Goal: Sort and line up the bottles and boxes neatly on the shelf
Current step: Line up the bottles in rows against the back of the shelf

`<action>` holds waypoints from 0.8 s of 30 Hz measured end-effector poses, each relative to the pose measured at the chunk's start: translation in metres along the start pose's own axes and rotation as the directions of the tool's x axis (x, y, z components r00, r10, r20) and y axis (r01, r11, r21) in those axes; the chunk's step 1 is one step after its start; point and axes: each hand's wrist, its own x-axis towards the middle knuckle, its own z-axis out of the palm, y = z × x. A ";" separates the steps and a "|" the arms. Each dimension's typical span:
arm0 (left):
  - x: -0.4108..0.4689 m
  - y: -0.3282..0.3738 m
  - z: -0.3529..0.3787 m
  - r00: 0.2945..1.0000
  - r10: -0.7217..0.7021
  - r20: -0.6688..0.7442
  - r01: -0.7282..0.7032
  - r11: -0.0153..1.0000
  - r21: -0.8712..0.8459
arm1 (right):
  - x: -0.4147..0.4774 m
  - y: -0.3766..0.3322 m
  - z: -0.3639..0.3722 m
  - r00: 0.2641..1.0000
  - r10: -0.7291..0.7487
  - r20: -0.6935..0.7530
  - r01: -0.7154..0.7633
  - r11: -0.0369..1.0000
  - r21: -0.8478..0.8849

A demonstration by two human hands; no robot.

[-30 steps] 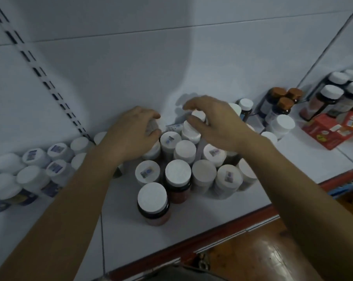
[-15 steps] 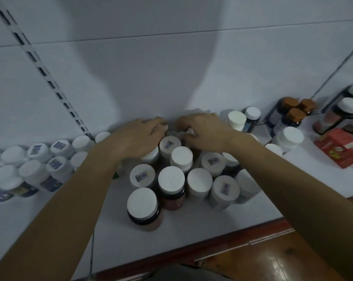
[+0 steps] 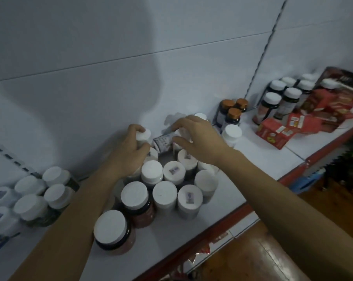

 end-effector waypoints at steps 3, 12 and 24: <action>0.006 0.009 0.003 0.998 0.054 -0.016 -0.053 0.997 0.064 | -0.026 -0.007 -0.008 0.990 0.032 -0.136 -0.025 0.999 0.048; 0.006 -0.001 -0.011 0.993 0.089 0.080 -0.101 0.982 0.158 | -0.093 -0.063 -0.001 0.999 -0.002 -0.052 -0.003 0.996 -0.089; -0.145 -0.039 -0.001 0.971 0.200 -0.132 -0.200 0.980 0.010 | -0.089 -0.058 0.048 0.966 0.161 -0.202 -0.206 0.952 -0.227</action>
